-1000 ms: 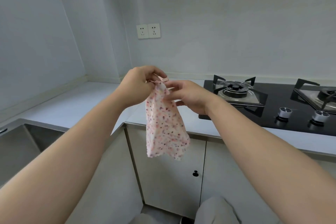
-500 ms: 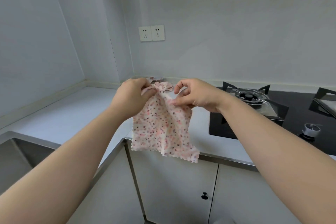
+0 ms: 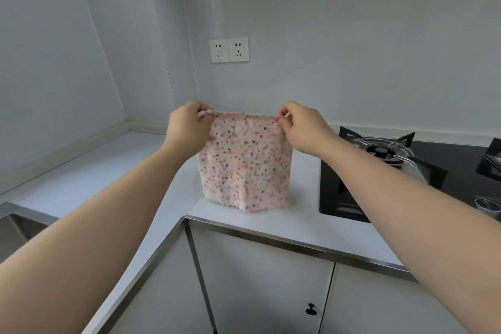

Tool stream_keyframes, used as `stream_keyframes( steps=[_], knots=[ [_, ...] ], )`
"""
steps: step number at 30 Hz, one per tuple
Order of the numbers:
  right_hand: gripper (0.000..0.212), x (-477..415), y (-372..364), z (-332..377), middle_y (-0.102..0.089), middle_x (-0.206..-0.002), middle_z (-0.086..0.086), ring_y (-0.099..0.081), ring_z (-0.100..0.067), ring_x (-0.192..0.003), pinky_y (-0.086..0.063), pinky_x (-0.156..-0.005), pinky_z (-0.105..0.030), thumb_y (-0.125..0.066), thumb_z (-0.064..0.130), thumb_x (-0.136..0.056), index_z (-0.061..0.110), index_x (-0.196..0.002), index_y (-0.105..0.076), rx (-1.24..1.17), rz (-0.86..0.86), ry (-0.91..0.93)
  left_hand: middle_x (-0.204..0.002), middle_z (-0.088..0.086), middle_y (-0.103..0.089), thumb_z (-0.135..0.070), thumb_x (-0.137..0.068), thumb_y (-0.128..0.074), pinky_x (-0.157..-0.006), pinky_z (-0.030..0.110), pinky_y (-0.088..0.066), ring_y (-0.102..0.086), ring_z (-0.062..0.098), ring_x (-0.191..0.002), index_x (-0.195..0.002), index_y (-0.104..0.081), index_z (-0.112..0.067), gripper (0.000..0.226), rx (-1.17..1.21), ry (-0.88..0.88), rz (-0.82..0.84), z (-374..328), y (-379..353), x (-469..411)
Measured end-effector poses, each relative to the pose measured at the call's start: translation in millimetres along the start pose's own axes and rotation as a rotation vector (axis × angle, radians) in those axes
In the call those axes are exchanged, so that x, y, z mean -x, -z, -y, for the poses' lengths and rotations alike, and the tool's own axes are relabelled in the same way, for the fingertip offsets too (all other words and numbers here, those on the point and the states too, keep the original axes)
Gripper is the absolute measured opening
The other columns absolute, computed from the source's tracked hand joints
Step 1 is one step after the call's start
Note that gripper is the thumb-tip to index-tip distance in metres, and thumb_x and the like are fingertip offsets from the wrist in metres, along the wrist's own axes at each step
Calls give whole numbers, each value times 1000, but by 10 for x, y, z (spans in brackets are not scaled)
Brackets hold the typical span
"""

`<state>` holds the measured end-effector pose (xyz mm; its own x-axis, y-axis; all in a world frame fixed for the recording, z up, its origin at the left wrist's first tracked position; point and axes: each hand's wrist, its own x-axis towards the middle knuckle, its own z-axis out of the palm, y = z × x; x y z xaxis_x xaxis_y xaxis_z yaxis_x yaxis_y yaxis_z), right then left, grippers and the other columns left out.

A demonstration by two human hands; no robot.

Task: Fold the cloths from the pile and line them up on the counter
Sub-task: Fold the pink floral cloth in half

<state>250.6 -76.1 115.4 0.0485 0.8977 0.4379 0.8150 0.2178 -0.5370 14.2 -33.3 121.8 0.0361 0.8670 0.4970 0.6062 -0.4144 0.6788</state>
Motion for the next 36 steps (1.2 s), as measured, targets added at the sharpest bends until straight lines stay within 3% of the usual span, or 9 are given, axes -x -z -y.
stream_keyframes(
  steps=[3, 6, 11, 14, 17, 24, 28, 30, 36],
  knots=[
    [14, 65, -15, -110, -61, -100, -2, -56, -21, -90, -46, -73, -32, -46, 13, -102, 11, -108, -58, 93, -257, 316, -92, -7, -62, -20, -99, -53, -71, 24, -44, -57, 14, -87, -100, -62, -15, 10, 27, -51, -117, -29, 26, 4],
    [23, 209, -110, -336, -62, -109, -10, -57, -26, -101, -52, -77, -35, -49, 0, -95, 5, -114, -60, 246, -312, 469, -96, -4, -65, -15, -96, -57, -72, 21, -41, -57, 14, -89, -100, -62, -13, 6, 16, -152, -110, 143, -20, 159],
    [40, 635, -477, -769, -64, -121, -9, -60, -30, -109, -53, -86, -42, -51, -7, -90, 10, -123, -63, 381, 70, 360, -109, 2, -67, -8, -93, -62, -91, 28, -51, -63, 19, -99, -101, -63, -11, 9, -144, -228, 240, 782, -263, 658],
    [42, 843, -660, -915, -64, -125, 1, -57, -27, -113, -37, -100, -36, -45, 2, -95, 22, -128, -60, 444, 280, 295, -107, -1, -68, -14, -93, -64, -94, 36, -51, -63, 18, -102, -102, -65, -15, 9, -204, -171, 407, 1038, -374, 897],
    [38, 925, -712, -947, -65, -121, 10, -54, -16, -113, -20, -101, -31, -42, 9, -98, 30, -123, -60, 433, 324, 270, -109, -4, -67, -19, -93, -63, -91, 30, -48, -60, 17, -104, -105, -65, -19, 12, -257, -138, 490, 1138, -431, 1020],
    [25, 954, -527, -880, -65, -111, 9, -61, -7, -100, -50, -92, -30, -56, 23, -95, 35, -115, -65, 189, 453, 120, -96, -16, -67, -26, -98, -59, -81, 23, -48, -61, 4, -95, -99, -61, -31, 6, -204, -149, 433, 1163, -384, 1093],
    [27, 801, -476, -829, -61, -107, 13, -57, 10, -81, -41, -76, -10, -55, 22, -99, 37, -122, -59, 78, 419, 86, -89, -16, -68, -26, -97, -60, -68, 7, -41, -61, -2, -84, -99, -65, -30, 7, -155, -138, 369, 1110, -397, 908],
    [30, 630, -492, -832, -61, -109, 10, -55, 10, -72, -39, -69, -10, -51, 21, -102, 36, -128, -55, 53, 363, 31, -84, -15, -66, -27, -97, -60, -62, 7, -40, -60, 0, -78, -97, -65, -29, 6, -174, -92, 345, 1092, -459, 704],
    [45, 54, -716, -1051, -60, -121, 2, -58, -15, -108, -49, -91, -31, -48, 11, -99, 29, -139, -48, 140, 332, -137, -97, -7, -64, -28, -94, -63, -70, 22, -38, -57, 16, -91, -95, -65, -24, 4, -307, 25, 365, 1265, -899, 128]
  ],
)
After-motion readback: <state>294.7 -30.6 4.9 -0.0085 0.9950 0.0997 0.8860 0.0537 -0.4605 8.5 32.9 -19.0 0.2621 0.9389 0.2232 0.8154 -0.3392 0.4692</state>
